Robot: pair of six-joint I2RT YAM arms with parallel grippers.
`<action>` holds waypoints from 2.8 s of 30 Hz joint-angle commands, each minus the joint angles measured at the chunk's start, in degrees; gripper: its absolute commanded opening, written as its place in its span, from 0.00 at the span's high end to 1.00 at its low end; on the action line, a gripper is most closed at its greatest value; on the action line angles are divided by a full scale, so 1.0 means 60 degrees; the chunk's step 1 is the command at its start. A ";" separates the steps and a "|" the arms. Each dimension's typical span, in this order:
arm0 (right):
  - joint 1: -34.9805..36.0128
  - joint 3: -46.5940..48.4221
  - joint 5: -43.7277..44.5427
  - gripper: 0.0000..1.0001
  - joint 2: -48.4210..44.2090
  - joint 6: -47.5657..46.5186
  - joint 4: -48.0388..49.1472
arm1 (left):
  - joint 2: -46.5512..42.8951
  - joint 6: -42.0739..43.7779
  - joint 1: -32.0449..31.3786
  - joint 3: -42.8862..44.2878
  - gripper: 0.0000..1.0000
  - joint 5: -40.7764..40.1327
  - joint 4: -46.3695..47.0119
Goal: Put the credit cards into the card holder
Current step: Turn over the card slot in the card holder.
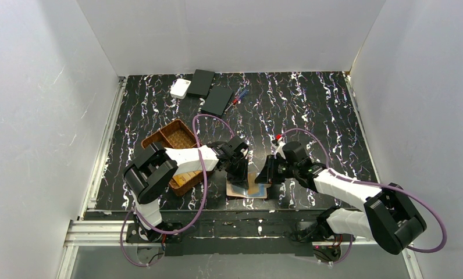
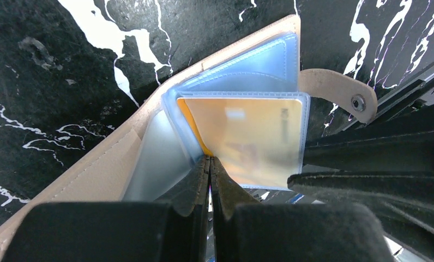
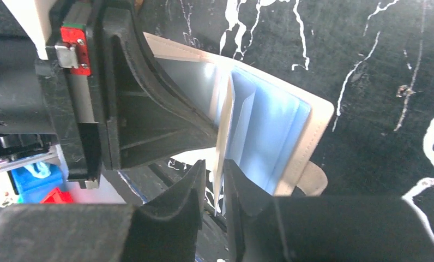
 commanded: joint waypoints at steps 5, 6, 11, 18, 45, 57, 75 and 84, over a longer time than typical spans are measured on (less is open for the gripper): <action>0.0043 -0.0265 -0.0728 0.72 0.0243 0.0513 0.1207 | -0.0003 0.0188 -0.0095 -0.0180 1.00 -0.0170 -0.0369; 0.0043 -0.0263 -0.0744 0.71 0.0286 0.0528 0.1266 | -0.0014 0.0188 -0.0088 -0.0174 1.00 -0.0168 -0.0369; 0.0043 -0.0293 -0.0860 0.70 0.0494 0.0539 0.1513 | -0.0110 0.0205 -0.0089 -0.0167 1.00 -0.0153 -0.0376; 0.0043 -0.0107 -0.0493 0.88 0.0423 0.0085 0.0849 | -0.0703 0.0313 -0.0080 0.0189 0.91 -0.0284 -0.0924; 0.0681 0.1228 -0.1155 0.65 0.0969 -0.0600 0.0374 | -0.5532 0.0352 0.1212 -0.0736 0.67 -0.0616 -0.2735; 0.1287 0.1428 -0.0845 0.58 0.1563 -0.0353 0.0880 | -0.6161 0.0379 0.1417 -0.0864 0.66 -0.0633 -0.2868; 0.1720 0.1477 -0.0787 0.51 0.2477 -0.0288 0.1582 | -0.6759 0.0637 0.1766 -0.0748 0.59 -0.0752 -0.3322; 0.1876 0.1334 -0.2223 0.32 0.2708 0.0468 0.3600 | -0.6652 0.0656 0.2520 -0.0965 0.51 -0.0012 -0.3257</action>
